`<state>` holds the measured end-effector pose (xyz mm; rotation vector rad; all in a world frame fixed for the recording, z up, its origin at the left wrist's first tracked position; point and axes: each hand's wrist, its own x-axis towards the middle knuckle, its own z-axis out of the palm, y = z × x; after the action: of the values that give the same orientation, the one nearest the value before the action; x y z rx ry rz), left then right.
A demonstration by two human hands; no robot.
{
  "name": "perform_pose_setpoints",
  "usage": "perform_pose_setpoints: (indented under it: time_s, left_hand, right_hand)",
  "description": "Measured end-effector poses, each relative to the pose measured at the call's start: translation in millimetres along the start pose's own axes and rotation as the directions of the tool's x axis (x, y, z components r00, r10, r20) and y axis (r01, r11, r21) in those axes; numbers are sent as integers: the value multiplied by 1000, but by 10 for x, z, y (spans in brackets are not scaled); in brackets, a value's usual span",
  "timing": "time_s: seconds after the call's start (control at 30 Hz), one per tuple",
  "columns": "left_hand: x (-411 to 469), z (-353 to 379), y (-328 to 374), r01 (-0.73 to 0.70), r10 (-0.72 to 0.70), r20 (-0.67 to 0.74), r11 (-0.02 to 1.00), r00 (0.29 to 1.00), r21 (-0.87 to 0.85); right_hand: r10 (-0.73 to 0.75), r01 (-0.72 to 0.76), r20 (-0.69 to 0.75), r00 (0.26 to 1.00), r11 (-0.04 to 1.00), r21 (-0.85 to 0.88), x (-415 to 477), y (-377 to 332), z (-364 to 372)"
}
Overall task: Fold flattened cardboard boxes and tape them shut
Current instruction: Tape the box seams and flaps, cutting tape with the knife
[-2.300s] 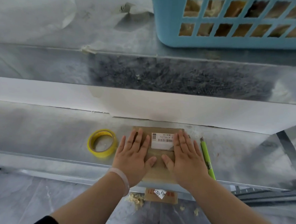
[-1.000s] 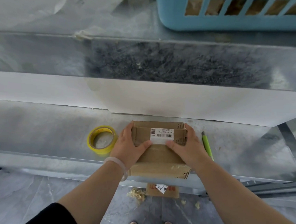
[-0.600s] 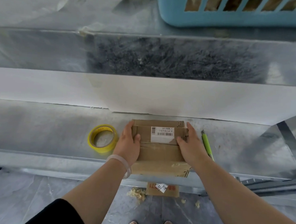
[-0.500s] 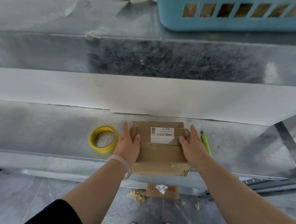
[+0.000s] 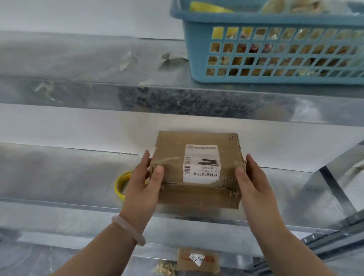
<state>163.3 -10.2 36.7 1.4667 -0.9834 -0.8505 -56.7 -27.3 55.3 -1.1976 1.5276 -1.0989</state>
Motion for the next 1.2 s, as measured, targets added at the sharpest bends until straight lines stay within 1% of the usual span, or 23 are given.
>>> perform_pose_setpoints:
  time_s: [0.03, 0.07, 0.13, 0.17, 0.23, 0.27, 0.33, 0.4, 0.5, 0.57, 0.6, 0.63, 0.67, 0.77, 0.83, 0.87, 0.9, 0.97, 1.0, 1.03, 1.1, 1.13, 1.2]
  left_hand:
    - [12, 5, 2, 53, -53, 8, 998, 999, -37]
    - [49, 1, -25, 78, -77, 22, 997, 997, -25]
    - [121, -18, -77, 77, -83, 63, 992, 995, 104]
    - [142, -23, -88, 62, -77, 97, 988, 992, 143]
    - [144, -24, -91, -1, -23, 161, 989, 987, 150]
    - [141, -29, -95, -35, 10, 186, 991, 982, 130]
    - [150, -64, -184, -45, 27, 216, 996, 976, 79]
    - [184, -105, -327, 23, -33, 214, 999, 976, 49]
    - [195, -110, -448, 184, -172, 204, 982, 964, -44]
    - [192, -90, -486, 299, -276, 171, 946, 946, -126]
    - [193, -90, -509, 365, -338, 161, 912, 927, -189]
    - [203, -96, -537, 425, -397, 161, 875, 904, -232]
    - [224, -104, -571, 467, -438, 167, 851, 883, -241]
    - [291, -121, -585, 541, -518, 178, 834, 837, -114]
    - [341, -116, -562, 560, -551, 210, 828, 808, 18]
    - [373, -110, -558, 534, -545, 231, 838, 806, 115]
    - [399, -105, -550, 467, -518, 244, 852, 820, 236]
    - [430, -71, -507, 275, -422, 246, 841, 873, 466]
    - [440, -36, -474, 197, -373, 236, 817, 898, 542]
    - [444, 9, -433, 150, -342, 226, 790, 912, 594]
    - [446, 114, -348, 76, -301, 222, 732, 927, 678]
    - [447, 157, -320, 27, -282, 237, 694, 930, 720]
    - [449, 212, -271, -39, -273, 270, 632, 923, 774]
  right_hand:
    - [-13, 12, -7, 1000, 999, -30, 9, -15, -1]
    - [-38, 37, -9, 999, 994, -107, 41, 4, -6]
    - [-54, 60, 34, 998, 974, -220, 155, 132, -20]
    - [-33, 43, 47, 998, 976, -215, 211, 196, -29]
    - [-9, 16, 42, 999, 986, -164, 237, 198, -14]
    - [-10, 17, 52, 999, 991, -136, 225, 189, -17]
    - [-1, 7, 90, 996, 998, -63, 211, 212, -38]
    - [21, -23, 99, 995, 999, 26, 233, 302, -62]
    - [124, -127, 38, 992, 989, 82, 221, 424, -80]
    - [204, -208, 44, 978, 966, 153, 217, 506, -90]
    - [236, -242, 59, 970, 955, 171, 218, 542, -99]
    - [260, -267, 65, 963, 948, 173, 222, 573, -109]
    - [275, -283, 71, 959, 947, 150, 227, 589, -119]
    - [304, -308, 119, 945, 951, 19, 281, 601, -161]
    - [352, -343, 187, 917, 936, -82, 350, 600, -197]
    - [373, -343, 206, 905, 924, -169, 383, 598, -199]
    - [366, -303, 199, 909, 908, -289, 408, 582, -190]
    - [286, -173, 150, 946, 842, -512, 443, 540, -117]
    - [237, -120, 128, 963, 804, -583, 444, 495, -52]
    - [195, -75, 115, 974, 758, -648, 444, 453, 9]
    - [135, 16, 131, 982, 634, -773, 435, 373, 118]
    - [118, 47, 144, 983, 594, -803, 443, 350, 153]
    - [109, 64, 156, 982, 579, -813, 469, 312, 172]
